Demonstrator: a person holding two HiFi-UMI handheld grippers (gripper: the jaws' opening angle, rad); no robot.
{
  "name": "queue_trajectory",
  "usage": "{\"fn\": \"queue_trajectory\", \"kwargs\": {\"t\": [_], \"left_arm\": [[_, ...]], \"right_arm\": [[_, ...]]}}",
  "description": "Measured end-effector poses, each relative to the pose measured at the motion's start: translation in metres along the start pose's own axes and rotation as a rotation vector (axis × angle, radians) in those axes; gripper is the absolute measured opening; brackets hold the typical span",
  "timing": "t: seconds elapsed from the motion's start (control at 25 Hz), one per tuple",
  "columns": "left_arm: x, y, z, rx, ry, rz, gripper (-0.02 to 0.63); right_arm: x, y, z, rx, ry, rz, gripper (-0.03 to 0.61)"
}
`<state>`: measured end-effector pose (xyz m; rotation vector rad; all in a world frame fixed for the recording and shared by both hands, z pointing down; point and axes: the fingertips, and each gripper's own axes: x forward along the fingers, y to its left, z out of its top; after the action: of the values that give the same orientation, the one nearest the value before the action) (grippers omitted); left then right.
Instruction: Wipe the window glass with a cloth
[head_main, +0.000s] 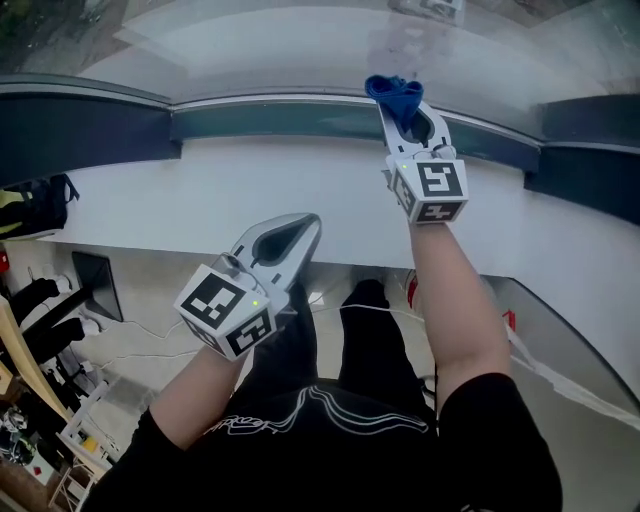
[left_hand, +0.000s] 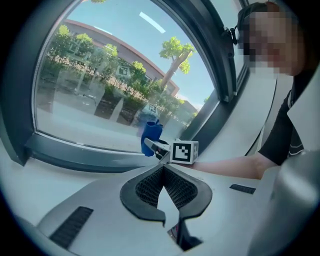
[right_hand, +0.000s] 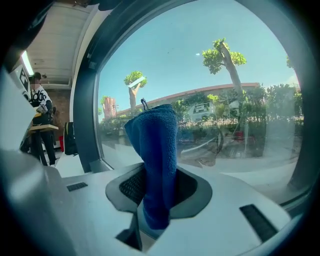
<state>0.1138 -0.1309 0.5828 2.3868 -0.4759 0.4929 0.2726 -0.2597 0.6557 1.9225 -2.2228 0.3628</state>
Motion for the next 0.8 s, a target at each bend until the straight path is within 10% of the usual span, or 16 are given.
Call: {"fn": "queue_trajectory", "kwargs": {"t": [0.8], "left_arm": [[0.126,-0.115,-0.015,0.069,0.067,-0.100,0.005]], "right_arm": [[-0.120,-0.204,-0.028,0.020,-0.002,-0.191,0.093]]}}
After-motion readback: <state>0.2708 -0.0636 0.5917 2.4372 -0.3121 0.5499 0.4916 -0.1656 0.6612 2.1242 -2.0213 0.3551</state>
